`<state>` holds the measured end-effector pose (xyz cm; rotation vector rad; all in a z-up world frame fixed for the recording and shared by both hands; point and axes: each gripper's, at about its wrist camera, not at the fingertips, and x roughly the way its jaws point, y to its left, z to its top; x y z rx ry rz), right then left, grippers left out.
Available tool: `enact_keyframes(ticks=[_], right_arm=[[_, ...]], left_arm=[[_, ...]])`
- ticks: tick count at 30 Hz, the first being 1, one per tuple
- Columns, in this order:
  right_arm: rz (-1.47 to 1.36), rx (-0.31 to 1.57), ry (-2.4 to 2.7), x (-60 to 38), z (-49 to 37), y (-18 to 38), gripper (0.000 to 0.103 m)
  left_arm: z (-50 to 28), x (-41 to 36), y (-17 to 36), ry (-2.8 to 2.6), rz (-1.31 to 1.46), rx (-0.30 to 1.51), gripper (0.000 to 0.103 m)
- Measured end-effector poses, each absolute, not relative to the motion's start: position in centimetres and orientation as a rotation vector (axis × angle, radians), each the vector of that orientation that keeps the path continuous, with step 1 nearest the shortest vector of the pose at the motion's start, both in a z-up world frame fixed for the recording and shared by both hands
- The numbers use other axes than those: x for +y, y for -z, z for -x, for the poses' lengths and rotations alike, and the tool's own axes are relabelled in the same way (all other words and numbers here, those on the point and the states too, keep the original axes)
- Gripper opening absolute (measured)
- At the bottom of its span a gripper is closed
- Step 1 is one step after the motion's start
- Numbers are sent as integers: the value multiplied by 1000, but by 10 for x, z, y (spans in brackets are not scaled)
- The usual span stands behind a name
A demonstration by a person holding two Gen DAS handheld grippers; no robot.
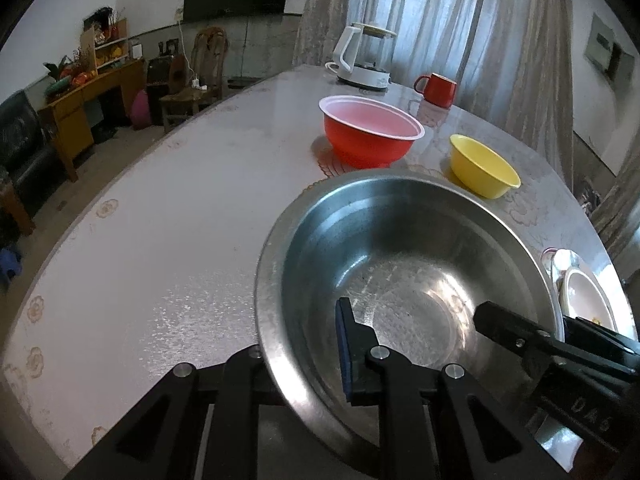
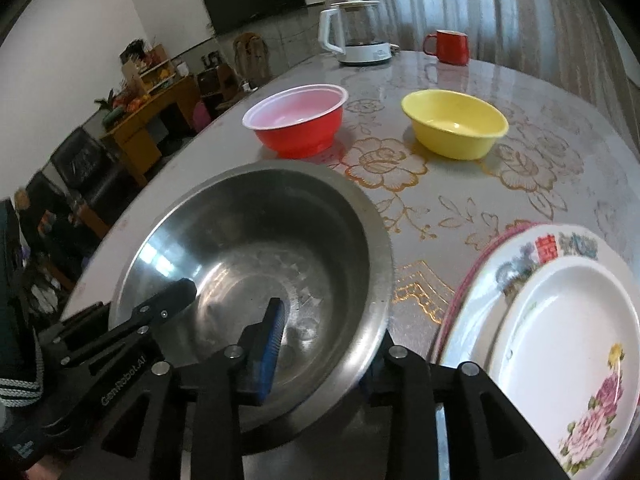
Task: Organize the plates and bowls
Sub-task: 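Lift the steel bowl with the right gripper and carry it beside the plates, then lower the steel bowl onto the table and open the right gripper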
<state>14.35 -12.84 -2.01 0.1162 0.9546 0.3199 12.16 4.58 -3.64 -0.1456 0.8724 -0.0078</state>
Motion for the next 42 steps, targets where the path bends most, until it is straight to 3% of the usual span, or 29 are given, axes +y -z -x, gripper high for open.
enact_keyframes(ticks=[8, 24, 36, 39, 40, 41, 42], right_arm=[[-133, 953, -299, -135, -133, 15, 33], [-335, 775, -178, -231, -106, -37, 33], [-394, 772, -160, -250, -87, -27, 33], [-412, 772, -161, -257, -79, -24, 33], [-413, 773, -161, -259, -77, -23, 33], [-413, 776, -159, -261, -76, -23, 33], [-413, 777, -160, -264, -74, -23, 33]], left_arm=[[-113, 50, 31, -11, 177, 863, 27], [-109, 40, 34, 39, 173, 876, 27], [-90, 37, 32, 67, 185, 867, 28], [-82, 45, 28, 74, 226, 839, 51], [-78, 47, 26, 62, 230, 825, 65], [-72, 51, 22, 40, 238, 802, 72], [-68, 54, 19, 33, 248, 783, 72]])
